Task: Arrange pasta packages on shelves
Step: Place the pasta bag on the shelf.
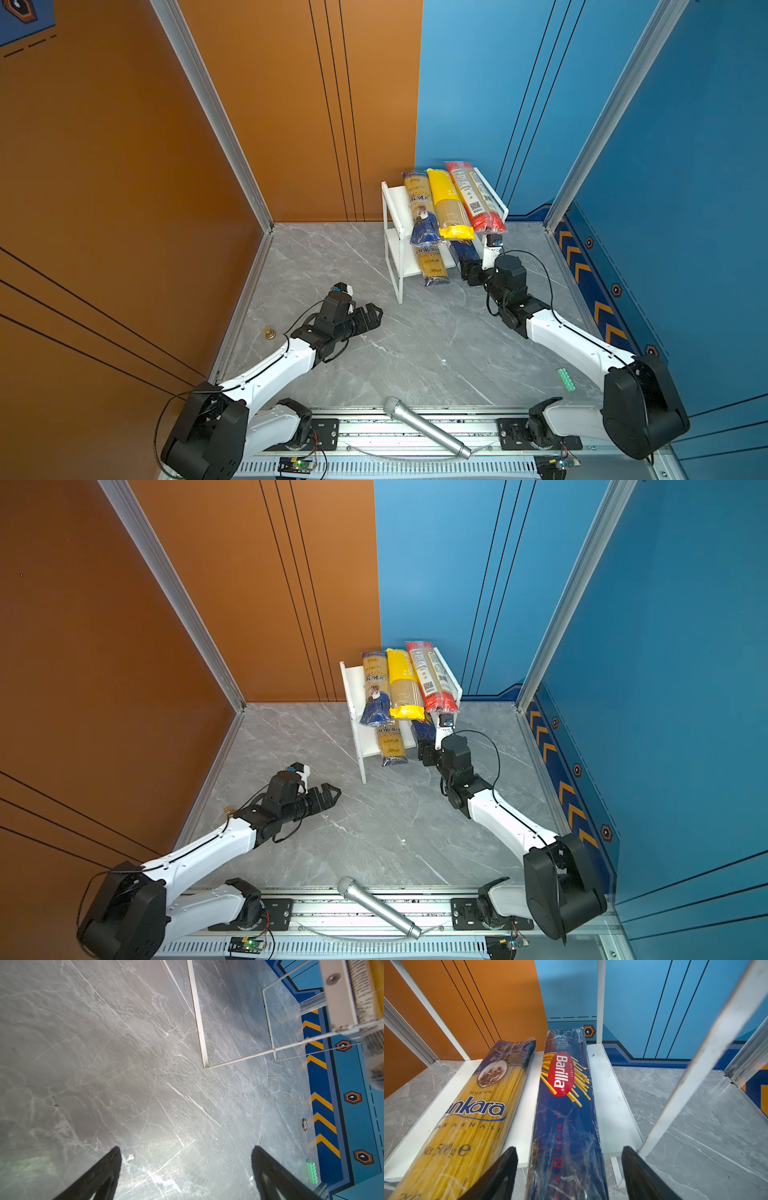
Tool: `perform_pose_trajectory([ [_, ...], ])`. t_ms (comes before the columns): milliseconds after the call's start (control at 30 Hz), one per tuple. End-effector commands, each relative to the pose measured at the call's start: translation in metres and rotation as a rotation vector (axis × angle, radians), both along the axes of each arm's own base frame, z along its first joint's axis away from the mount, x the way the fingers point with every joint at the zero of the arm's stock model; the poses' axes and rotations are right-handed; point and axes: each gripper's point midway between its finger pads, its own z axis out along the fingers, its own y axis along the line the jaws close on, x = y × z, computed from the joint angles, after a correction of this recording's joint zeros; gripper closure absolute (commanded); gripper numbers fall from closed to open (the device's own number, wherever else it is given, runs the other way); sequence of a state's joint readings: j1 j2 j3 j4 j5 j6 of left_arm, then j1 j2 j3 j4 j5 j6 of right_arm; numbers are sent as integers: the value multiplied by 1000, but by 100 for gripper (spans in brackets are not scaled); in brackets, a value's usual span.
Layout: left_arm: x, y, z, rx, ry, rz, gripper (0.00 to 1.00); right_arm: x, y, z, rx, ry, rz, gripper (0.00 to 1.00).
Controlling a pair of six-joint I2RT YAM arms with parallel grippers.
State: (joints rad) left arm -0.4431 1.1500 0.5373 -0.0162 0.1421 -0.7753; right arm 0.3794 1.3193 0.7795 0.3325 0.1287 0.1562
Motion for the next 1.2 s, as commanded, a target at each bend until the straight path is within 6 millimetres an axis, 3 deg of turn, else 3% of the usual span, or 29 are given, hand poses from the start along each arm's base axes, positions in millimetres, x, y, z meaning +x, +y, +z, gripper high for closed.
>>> perform_pose_trajectory([
  [0, -3, 8, -5, 24, 7, 14, 2, -6, -5, 8, 7, -25, -16, 24],
  [1167, -4, 10, -1, 30, 0, 18, 2, -41, -2, -10, 5, 12, 39, 23],
])
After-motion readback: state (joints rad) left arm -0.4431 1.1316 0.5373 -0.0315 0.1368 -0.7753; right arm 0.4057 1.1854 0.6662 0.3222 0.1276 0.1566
